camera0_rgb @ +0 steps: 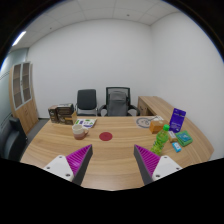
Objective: Pour water
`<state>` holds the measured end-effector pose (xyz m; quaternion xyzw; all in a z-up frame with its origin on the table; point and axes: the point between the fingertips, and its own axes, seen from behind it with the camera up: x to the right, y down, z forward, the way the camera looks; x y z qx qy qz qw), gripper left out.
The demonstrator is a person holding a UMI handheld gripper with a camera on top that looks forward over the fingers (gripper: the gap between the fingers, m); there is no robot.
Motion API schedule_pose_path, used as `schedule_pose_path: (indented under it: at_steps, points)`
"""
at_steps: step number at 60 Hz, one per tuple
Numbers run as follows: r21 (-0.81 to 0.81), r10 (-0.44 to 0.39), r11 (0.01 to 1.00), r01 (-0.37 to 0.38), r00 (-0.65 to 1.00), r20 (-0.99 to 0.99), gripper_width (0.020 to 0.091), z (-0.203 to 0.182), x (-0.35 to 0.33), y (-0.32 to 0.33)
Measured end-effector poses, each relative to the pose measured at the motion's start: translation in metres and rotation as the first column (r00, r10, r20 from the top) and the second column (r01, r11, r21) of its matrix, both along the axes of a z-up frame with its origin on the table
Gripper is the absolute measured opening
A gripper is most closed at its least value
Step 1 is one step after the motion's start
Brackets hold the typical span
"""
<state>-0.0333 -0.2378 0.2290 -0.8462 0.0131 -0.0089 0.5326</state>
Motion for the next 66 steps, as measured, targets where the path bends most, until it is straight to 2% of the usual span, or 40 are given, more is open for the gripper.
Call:
schedule_pose_path:
  at_steps: [6,15,23,36,47,53,58,62,66]
  points:
    - [-0.018,-0.02,1.0,0.02,1.0,0.002,0.0851,-0.014,0.022,-0.009]
    - [-0.042,-0.049,0.998,0.05,0.998,0.039,0.0851,-0.053,0.099,-0.013]
    - [-0.039,-0.057,0.998,0.058,0.997,0.045,0.0857,-0.085,0.172,0.009]
    - [0.013,-0.028,1.0,0.028,0.999,0.015,0.0844,-0.126,0.234,0.072]
    - [0.073,0.025,0.997,-0.026,1.0,0.009,0.0834,-0.153,0.247,0.134]
    - [0.118,0.027,0.993,-0.029,0.999,0.019,0.0702,-0.157,0.25,0.159]
    - [0.145,0.025,0.989,-0.027,1.0,0.013,0.0647,-0.158,0.251,0.175]
    - [0.167,0.03,0.986,-0.029,1.0,-0.004,0.0529,-0.158,0.249,0.183]
    - [0.174,0.016,0.985,-0.015,1.0,-0.004,0.0513,-0.157,0.254,0.188]
